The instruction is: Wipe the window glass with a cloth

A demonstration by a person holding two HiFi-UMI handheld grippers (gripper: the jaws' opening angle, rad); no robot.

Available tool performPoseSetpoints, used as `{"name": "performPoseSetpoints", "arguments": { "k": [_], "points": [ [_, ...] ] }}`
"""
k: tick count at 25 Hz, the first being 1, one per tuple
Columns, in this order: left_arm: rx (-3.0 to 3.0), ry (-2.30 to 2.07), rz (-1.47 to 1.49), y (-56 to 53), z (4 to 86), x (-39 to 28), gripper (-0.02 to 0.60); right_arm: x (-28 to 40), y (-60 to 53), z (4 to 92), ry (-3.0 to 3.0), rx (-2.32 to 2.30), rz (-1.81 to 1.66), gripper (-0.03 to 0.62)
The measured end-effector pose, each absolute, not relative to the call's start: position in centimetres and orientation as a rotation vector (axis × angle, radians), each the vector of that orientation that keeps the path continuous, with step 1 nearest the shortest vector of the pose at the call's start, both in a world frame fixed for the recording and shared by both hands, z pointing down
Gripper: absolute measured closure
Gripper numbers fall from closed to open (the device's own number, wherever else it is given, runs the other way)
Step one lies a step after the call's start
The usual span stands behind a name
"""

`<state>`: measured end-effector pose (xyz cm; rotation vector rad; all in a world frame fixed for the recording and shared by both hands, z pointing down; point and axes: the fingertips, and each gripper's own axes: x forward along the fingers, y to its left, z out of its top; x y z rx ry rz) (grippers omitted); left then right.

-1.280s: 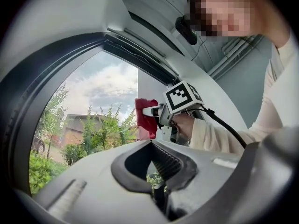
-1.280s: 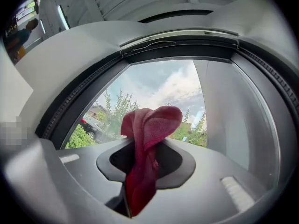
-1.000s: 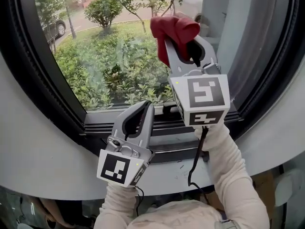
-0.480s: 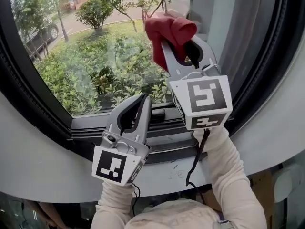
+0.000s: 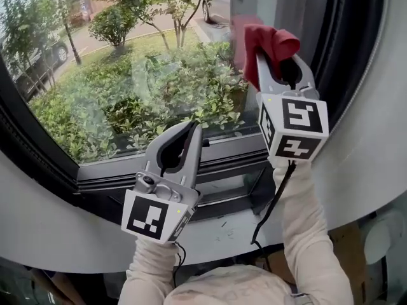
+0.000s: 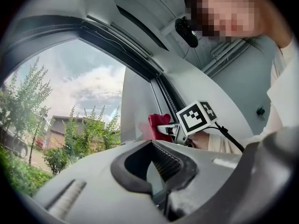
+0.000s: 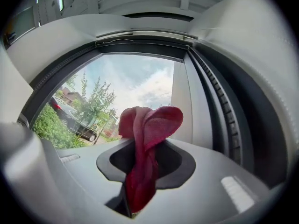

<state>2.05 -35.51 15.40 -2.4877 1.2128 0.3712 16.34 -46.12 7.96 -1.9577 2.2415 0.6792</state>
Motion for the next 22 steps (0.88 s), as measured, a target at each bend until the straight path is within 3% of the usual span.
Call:
{"name": "performPoseSetpoints", "arguments": {
  "k": [15, 22],
  "points": [
    [-2.35, 1.25, 0.368, -34.5, 14.9, 2.8, 0.58, 16.9, -45.9, 14.9, 2.219, -2.003, 0.638, 0.471],
    [-2.333, 1.248, 0.388, -34.8, 14.5, -2.8, 0.581, 10.3, -44.9, 14.0, 2.201, -1.981, 0.678, 0.473]
  ]
}}
